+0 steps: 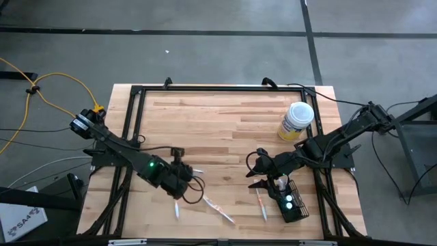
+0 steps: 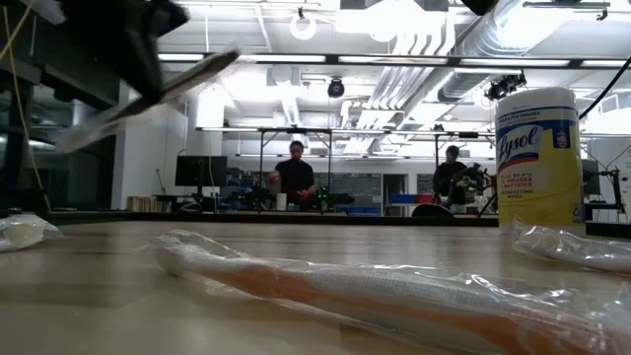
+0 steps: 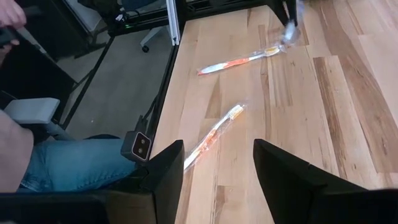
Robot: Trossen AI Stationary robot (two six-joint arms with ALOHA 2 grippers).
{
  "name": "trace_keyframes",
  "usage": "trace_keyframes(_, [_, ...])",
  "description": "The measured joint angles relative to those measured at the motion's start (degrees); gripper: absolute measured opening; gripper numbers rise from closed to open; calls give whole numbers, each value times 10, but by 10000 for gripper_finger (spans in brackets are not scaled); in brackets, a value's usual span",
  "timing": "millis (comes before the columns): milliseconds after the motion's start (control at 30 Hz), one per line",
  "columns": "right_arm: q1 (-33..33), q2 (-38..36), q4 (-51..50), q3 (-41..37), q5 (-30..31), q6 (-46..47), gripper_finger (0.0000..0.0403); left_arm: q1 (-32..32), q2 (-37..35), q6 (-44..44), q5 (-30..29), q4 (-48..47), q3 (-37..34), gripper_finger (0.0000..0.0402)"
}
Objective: Pick & Place toothbrushing station
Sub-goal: Put the purple toothbrush into the mesh organizer
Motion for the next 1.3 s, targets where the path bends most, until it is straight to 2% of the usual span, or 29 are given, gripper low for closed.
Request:
trace_keyframes(367, [-2, 0, 5, 0, 0, 34, 184, 7, 0, 351, -112, 174, 0, 4])
trace_keyframes(600, [-3, 0, 43, 0, 2, 57, 184, -2, 12, 596, -208, 265, 0, 4])
trace_keyframes(1033, [-3, 0, 52, 0, 2, 63, 184, -2, 165, 1007, -391, 511, 0, 4])
trace_keyframes(1233, [-3, 0, 51, 0, 0, 76, 184, -17, 193, 1156, -395, 627, 0, 4])
trace_keyframes(1300, [-3, 0, 51, 0, -2, 76, 184, -23, 194, 1173, -381, 666, 0, 4])
